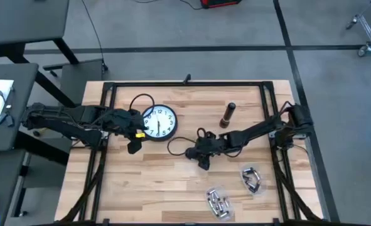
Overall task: Insert battery
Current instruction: Prepare the black computer mouse
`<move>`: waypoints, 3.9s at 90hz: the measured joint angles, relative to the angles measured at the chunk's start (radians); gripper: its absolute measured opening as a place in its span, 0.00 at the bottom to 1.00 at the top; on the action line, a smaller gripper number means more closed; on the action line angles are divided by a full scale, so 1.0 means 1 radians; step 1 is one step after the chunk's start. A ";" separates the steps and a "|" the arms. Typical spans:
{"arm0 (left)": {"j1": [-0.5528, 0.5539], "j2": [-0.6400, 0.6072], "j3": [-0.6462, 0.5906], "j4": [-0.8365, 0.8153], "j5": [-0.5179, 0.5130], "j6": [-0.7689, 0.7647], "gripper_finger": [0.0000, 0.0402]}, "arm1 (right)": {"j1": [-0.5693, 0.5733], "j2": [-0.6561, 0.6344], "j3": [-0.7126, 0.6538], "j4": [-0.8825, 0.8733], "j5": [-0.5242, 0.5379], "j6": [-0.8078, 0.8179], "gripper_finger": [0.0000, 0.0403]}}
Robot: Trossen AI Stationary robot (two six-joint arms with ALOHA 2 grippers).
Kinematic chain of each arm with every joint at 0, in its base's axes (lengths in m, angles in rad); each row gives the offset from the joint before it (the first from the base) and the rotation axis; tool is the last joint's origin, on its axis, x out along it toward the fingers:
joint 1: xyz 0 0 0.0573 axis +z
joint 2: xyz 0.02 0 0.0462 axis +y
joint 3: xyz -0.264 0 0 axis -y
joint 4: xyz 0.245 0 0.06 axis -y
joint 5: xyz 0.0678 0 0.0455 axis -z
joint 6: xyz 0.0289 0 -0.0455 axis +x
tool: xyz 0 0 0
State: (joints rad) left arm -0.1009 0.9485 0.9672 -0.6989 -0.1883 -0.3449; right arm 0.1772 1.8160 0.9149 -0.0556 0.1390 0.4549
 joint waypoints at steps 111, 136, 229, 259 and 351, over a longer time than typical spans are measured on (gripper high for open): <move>0.052 0.660 0.018 0.434 0.161 0.195 0.54 | 0.131 -0.263 -0.374 0.328 0.067 1.008 0.65; 0.037 0.819 0.018 0.620 0.184 0.156 0.54 | 0.119 -0.116 -0.367 0.543 -0.004 1.006 0.65; 0.034 0.930 0.021 0.854 0.271 0.342 0.54 | 0.049 -0.090 -0.330 0.553 0.055 0.919 0.65; 0.033 0.937 0.018 0.928 0.258 0.342 0.54 | 0.054 -0.088 -0.328 0.667 0.050 0.827 0.65; 0.034 0.470 0.019 0.418 0.187 0.239 0.54 | 0.150 -0.130 -0.073 0.123 0.122 -0.262 0.27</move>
State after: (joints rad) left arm -0.0673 1.4189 0.9859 -0.2805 -0.0015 -0.1059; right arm 0.3268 1.6860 0.8417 0.0669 0.2615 0.1934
